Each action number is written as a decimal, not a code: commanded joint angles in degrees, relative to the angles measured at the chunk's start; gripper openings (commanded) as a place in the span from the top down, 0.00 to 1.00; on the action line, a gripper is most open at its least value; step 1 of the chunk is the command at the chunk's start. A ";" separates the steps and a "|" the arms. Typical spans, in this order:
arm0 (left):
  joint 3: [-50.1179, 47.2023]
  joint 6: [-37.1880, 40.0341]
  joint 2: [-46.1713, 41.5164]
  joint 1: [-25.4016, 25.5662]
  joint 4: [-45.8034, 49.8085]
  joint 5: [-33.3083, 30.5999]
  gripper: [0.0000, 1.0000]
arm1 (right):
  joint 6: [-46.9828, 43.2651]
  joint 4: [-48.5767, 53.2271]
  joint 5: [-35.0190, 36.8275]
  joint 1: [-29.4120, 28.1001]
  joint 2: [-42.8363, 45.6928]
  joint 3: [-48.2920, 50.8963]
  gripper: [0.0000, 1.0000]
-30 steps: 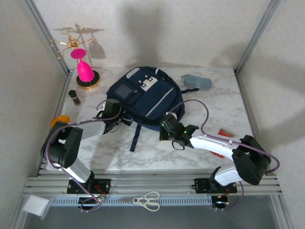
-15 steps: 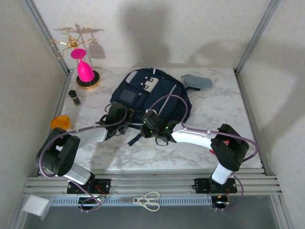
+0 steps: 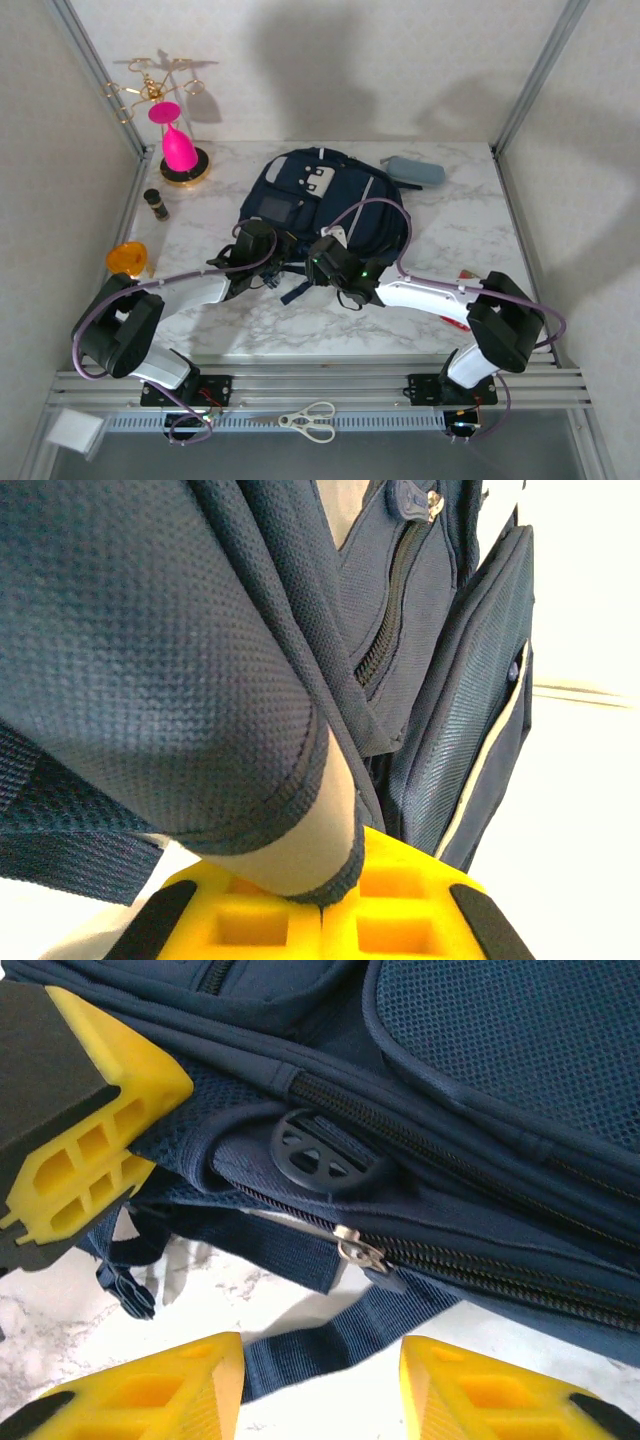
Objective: Pack the student bag
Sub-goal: Zip the student bag at the center of the table.
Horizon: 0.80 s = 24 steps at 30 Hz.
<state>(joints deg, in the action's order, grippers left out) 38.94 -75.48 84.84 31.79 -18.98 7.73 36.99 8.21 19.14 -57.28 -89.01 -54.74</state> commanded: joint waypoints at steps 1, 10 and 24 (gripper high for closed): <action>3.90 -0.34 -2.99 0.82 -4.77 1.90 1.00 | 0.12 -1.27 2.66 -0.38 -2.11 -0.61 0.55; 4.48 0.16 -2.57 0.82 -4.24 1.59 1.00 | -4.11 -8.28 -2.11 2.86 -4.32 0.92 0.58; 5.09 0.77 -2.48 0.82 -3.45 1.43 1.00 | -11.62 -24.03 -1.91 6.20 -5.84 6.87 0.58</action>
<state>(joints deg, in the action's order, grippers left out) 40.23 -75.44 84.84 31.79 -17.47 7.55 27.81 -10.20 14.44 -51.72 -94.30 -48.82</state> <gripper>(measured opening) 0.052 0.427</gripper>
